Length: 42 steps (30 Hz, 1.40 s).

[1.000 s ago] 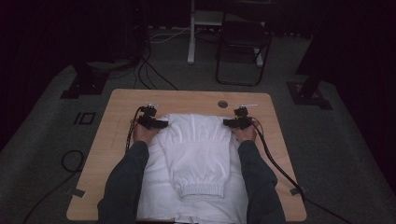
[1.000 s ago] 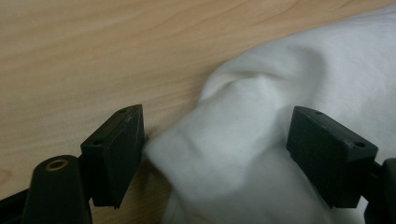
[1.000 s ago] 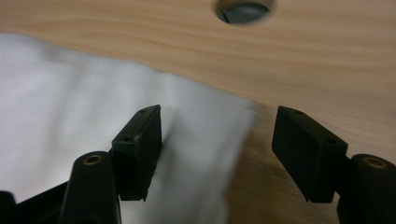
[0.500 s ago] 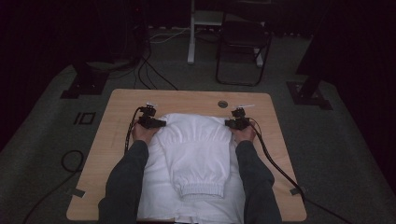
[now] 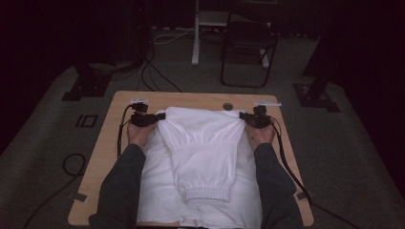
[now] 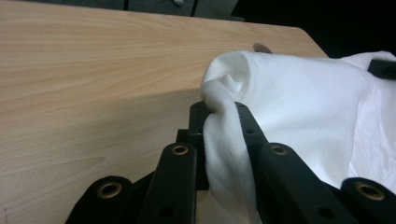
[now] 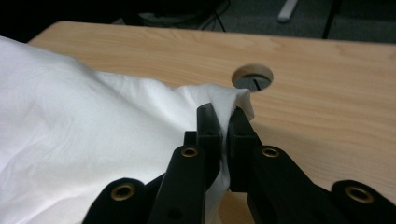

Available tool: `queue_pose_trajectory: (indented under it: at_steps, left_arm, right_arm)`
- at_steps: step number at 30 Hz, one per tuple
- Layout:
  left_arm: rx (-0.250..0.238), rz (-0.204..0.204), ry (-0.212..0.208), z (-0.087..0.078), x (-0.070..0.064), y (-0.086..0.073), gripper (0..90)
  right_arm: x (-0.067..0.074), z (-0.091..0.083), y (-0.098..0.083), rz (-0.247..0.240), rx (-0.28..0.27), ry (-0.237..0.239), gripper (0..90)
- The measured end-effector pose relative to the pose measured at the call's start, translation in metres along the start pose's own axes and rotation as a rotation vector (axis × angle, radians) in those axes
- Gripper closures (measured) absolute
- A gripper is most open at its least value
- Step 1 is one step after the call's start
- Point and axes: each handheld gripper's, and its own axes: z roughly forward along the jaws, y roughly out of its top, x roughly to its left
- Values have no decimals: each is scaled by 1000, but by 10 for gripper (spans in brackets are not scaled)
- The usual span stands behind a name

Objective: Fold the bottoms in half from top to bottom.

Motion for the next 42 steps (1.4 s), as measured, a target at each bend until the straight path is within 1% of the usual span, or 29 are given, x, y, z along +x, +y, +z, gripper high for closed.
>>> queue_pose_trajectory:
  at_steps: [2,3,5,7,9,11,14,16,17,18,20,22,24,25,28,31,32,34,36,39,42]
  left_arm:
    - [-1,32,4,-6,-4,-1,819]
    - [-6,37,-3,-10,-6,-1,818]
    - [-9,72,6,-18,-10,-3,814]
    - [-33,86,-12,-26,-15,-7,814]
    - [-38,106,-18,-34,-19,-11,815]
    - [-53,121,-37,-43,-24,-17,814]
    - [-67,160,-68,-58,-32,-31,814]
    - [-70,183,-93,-69,-38,-44,813]
    - [-70,191,-102,-73,-39,-48,812]
    - [-64,202,-109,-77,-41,-54,812]
    - [-59,206,-122,-84,-45,-67,810]
    - [-36,214,-132,-88,-48,-83,808]
    - [-7,216,-135,-89,-51,-96,807]
    - [20,226,-130,-89,-53,-103,803]
    - [64,234,-118,-86,-56,-122,795]
    - [126,239,-85,-79,-58,-137,791]
    - [151,246,-75,-75,-59,-142,790]
    - [183,254,-54,-68,-59,-151,790]
    - [191,245,-46,-62,-58,-158,791]
    - [183,243,-40,-58,-56,-160,792]
    - [179,262,-31,-55,-56,-160,793]
  right_arm:
    - [3,-7,1,-24,-19,14,865]
    - [6,-11,1,-47,-28,20,864]
    - [10,-19,0,-74,-44,34,863]
    - [15,-28,-2,-108,-63,48,863]
    - [18,-36,-5,-124,-80,64,862]
    - [22,-49,-11,-135,-106,93,862]
    - [28,-64,-23,-160,-122,120,862]
    - [31,-76,-33,-171,-129,142,862]
    - [34,-83,-40,-183,-124,154,861]
    - [36,-86,-45,-193,-121,157,861]
    - [41,-95,-57,-208,-108,171,860]
    - [46,-103,-72,-218,-93,181,860]
    - [50,-109,-86,-230,-67,189,858]
    - [52,-111,-94,-233,-51,186,857]
    - [55,-112,-115,-241,2,176,854]
    - [56,-108,-135,-226,48,181,853]
    - [56,-106,-140,-223,63,175,852]
    - [57,-102,-149,-214,91,174,852]
    - [58,-97,-153,-223,123,167,850]
    - [61,-88,-157,-251,170,144,849]
    - [64,-83,-157,-266,179,121,846]
